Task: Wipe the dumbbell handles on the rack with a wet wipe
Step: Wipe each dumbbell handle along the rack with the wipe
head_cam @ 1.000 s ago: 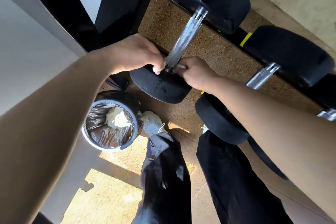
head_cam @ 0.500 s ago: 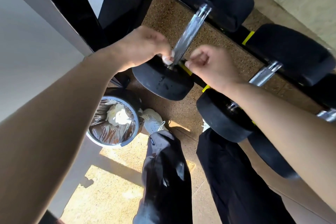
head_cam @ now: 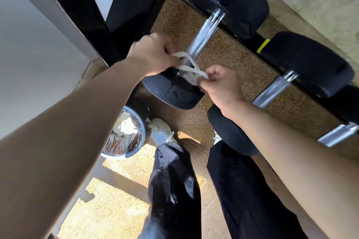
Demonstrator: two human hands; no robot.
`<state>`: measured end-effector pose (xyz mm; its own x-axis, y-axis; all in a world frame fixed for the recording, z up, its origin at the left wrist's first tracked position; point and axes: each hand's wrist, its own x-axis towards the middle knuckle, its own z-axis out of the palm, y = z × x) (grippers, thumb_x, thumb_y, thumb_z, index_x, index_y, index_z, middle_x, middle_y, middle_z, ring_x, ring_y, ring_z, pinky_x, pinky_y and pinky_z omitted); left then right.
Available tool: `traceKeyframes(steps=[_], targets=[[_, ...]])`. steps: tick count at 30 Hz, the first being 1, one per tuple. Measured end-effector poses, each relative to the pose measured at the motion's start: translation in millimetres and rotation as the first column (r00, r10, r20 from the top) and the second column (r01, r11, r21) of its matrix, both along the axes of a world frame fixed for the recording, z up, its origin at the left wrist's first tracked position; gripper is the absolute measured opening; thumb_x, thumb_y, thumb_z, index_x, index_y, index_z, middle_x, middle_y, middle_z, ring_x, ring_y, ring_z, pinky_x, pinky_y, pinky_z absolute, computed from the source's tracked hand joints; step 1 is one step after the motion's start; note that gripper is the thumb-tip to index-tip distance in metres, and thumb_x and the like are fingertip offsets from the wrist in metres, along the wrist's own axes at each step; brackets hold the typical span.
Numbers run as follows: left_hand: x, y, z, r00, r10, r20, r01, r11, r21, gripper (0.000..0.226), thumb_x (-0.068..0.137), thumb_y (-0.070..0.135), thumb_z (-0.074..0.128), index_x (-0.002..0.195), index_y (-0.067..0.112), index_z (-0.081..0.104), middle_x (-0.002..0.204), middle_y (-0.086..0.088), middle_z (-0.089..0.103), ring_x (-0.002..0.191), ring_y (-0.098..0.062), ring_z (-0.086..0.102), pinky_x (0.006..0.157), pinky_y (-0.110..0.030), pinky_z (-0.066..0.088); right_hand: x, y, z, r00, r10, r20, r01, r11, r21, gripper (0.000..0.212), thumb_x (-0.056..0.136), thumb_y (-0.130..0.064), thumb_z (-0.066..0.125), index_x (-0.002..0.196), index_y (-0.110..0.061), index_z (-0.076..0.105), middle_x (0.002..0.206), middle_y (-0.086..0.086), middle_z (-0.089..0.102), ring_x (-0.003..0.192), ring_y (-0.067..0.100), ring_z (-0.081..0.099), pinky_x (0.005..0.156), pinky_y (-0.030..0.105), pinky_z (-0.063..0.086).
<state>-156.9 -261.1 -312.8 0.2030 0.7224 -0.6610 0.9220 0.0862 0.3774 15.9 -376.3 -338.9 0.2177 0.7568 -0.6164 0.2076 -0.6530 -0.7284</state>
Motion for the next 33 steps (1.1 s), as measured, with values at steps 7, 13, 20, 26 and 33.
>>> traceKeyframes(steps=[7,13,20,26,33], targets=[[-6,1,3,0.980,-0.132,0.146,0.139,0.990,-0.040,0.015,0.082,0.031,0.078,0.093,0.036,0.071,0.090,0.016,0.068,0.091,-0.006,0.063,0.085,-0.028,0.052,-3,6,5,0.970,0.215,0.113,-0.235,0.948,0.215,0.032,0.082,-0.009,0.077,0.113,-0.014,0.074,0.092,-0.003,0.077,0.078,0.008,0.073,0.070,0.032,0.062],[2,10,0,0.957,-0.234,-0.172,0.244,0.969,0.038,0.024,0.080,0.045,0.071,0.065,0.029,0.061,0.075,0.015,0.057,0.092,-0.018,0.055,0.093,-0.037,0.036,-23,32,1,0.934,0.263,0.243,-0.319,0.919,0.232,0.015,0.080,-0.023,0.081,0.092,-0.014,0.082,0.087,0.003,0.075,0.078,0.016,0.069,0.074,0.031,0.054],[20,10,-4,0.972,-0.226,-0.062,0.221,0.972,-0.080,0.030,0.064,0.057,0.087,0.066,0.034,0.068,0.075,0.015,0.065,0.079,-0.011,0.064,0.065,-0.027,0.044,-8,23,-21,0.890,0.212,0.403,-0.252,0.967,0.048,0.007,0.077,-0.009,0.082,0.077,-0.011,0.074,0.076,0.002,0.073,0.065,0.015,0.063,0.058,0.030,0.051],[24,17,-4,0.998,0.008,0.057,-0.022,0.970,0.241,0.017,0.076,0.038,0.086,0.079,0.035,0.069,0.086,0.007,0.068,0.080,-0.014,0.065,0.061,-0.024,0.050,-4,47,-7,0.937,-0.217,0.275,0.148,0.957,0.251,0.010,0.080,-0.006,0.080,0.079,-0.013,0.072,0.081,-0.002,0.074,0.074,0.010,0.072,0.059,0.027,0.058],[40,19,-8,0.989,0.123,0.078,-0.135,0.977,0.165,0.020,0.082,0.036,0.082,0.075,0.032,0.064,0.084,0.009,0.066,0.080,-0.012,0.064,0.059,-0.022,0.046,-12,42,-4,0.945,-0.226,0.239,0.205,0.973,0.108,0.014,0.079,0.002,0.078,0.077,-0.009,0.069,0.087,0.003,0.074,0.082,0.014,0.073,0.064,0.030,0.062]])
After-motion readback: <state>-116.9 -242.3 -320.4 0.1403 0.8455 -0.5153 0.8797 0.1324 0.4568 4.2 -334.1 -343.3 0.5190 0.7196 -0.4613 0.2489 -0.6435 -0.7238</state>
